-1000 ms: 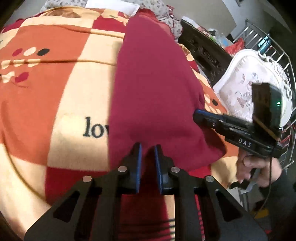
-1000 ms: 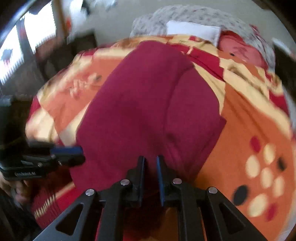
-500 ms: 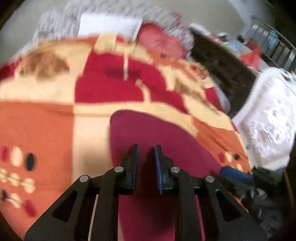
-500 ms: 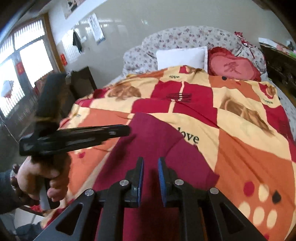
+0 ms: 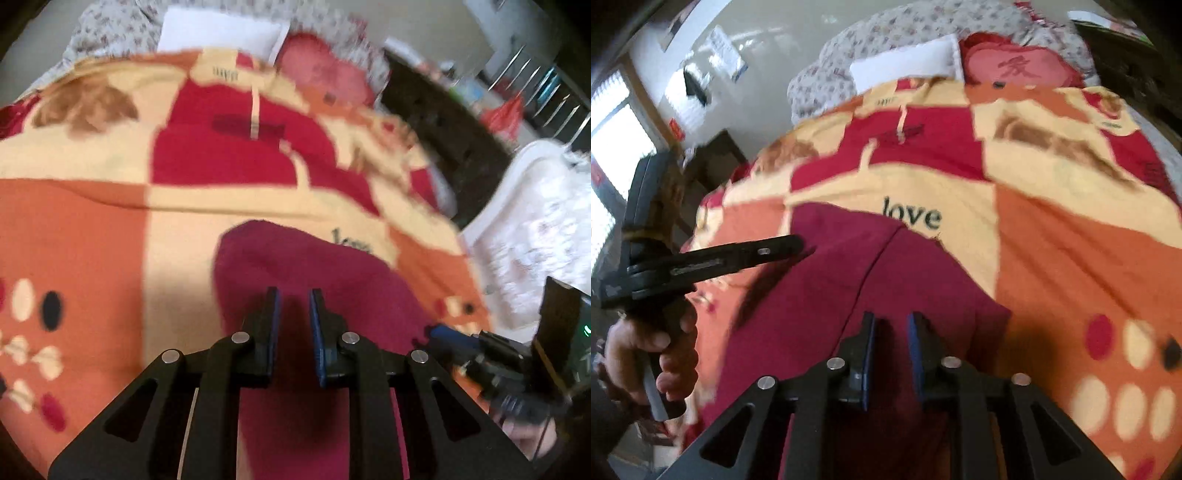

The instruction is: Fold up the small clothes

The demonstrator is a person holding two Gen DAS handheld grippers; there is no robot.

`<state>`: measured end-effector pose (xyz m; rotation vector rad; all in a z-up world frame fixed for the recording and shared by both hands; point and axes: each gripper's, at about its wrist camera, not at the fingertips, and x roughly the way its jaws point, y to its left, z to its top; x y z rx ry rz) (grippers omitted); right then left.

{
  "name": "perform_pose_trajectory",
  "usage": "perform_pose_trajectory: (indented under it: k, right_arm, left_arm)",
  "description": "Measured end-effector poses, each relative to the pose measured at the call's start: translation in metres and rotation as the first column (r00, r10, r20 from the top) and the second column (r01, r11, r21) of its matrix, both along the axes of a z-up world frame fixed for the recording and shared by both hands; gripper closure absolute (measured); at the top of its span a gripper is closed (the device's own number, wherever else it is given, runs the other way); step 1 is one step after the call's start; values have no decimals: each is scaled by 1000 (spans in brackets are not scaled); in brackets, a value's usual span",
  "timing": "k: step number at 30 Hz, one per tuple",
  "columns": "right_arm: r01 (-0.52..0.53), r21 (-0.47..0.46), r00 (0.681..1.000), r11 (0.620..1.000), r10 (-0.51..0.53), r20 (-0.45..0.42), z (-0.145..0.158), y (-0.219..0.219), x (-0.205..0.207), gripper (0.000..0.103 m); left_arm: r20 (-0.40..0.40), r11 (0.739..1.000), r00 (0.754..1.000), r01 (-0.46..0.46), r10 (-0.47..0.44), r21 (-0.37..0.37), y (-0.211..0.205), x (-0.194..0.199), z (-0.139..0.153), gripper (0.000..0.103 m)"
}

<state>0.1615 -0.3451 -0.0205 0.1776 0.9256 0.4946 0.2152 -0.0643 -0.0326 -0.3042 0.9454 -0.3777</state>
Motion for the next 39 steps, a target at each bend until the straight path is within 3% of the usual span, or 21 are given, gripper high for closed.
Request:
perform_pose_trajectory:
  k: [1,2,3,4,9,11,13,17,20,22,24,27,32,34,35,37,39]
  right_arm:
    - [27,18,999,999,-28,34,11,-13,-13,63]
    - [57,22,996,998,-58,62,17,-22,-23,51]
    - [110,26,989,994,-112,96,24,-35,-38,29]
    - [151,40,981,988,-155,119,26,-44,-49,22]
    - [173,169,979,970,-187,75,15,-61,-90,22]
    - [163,169,982,972,-176,65,6,-54,-98,22]
    - [154,170,984,973,-166,61,-4,-46,-107,22]
    - [165,209,985,964,-172,12,-24,-41,-113,22]
    - [182,200,981,963,-192,36,-20,-38,-112,22]
    - [186,204,978,961,-202,60,-13,-38,-110,22]
    - [152,257,983,954,-173,57,-12,-37,-107,22]
    - [98,280,993,955,-111,30,-23,-28,-91,21]
    - [166,204,978,965,-135,-157,-69,-17,-48,20]
    - [212,292,963,933,-148,-226,-82,-23,-43,14]
    - [214,287,963,934,-153,-220,-80,-24,-43,15]
    - [157,254,981,954,-121,-152,-66,-16,-51,44]
    - [114,170,990,979,-99,-96,-56,-7,-57,54]
  left_arm:
    - [17,1000,1000,9,-9,-3,7,-11,4,68]
    - [29,1000,999,16,-16,2,15,-23,6,38]
    - [41,1000,999,22,-22,-5,21,-36,5,28]
    - [44,999,999,34,-33,-28,26,-46,1,28]
    - [-96,977,987,110,-129,-180,21,-66,-46,28]
    - [-145,959,977,114,-155,-259,16,-65,-64,25]
    - [-123,934,984,80,-131,-349,19,-62,-73,24]
    - [-153,899,983,25,-102,-436,19,-47,-76,23]
    - [-174,920,976,52,-128,-389,9,-46,-65,23]
    - [-144,930,977,99,-159,-354,7,-49,-57,23]
    - [-143,941,977,107,-159,-321,7,-49,-61,32]
    - [-165,928,980,42,-110,-369,15,-49,-71,48]
    - [-146,946,987,21,-72,-323,13,-58,-65,59]
    - [-132,959,989,23,-63,-281,8,-59,-61,60]
    - [-118,967,991,30,-62,-255,5,-61,-58,60]
    - [-71,982,995,54,-68,-183,-5,-65,-48,61]
    - [-34,989,997,64,-70,-133,-11,-70,-41,62]
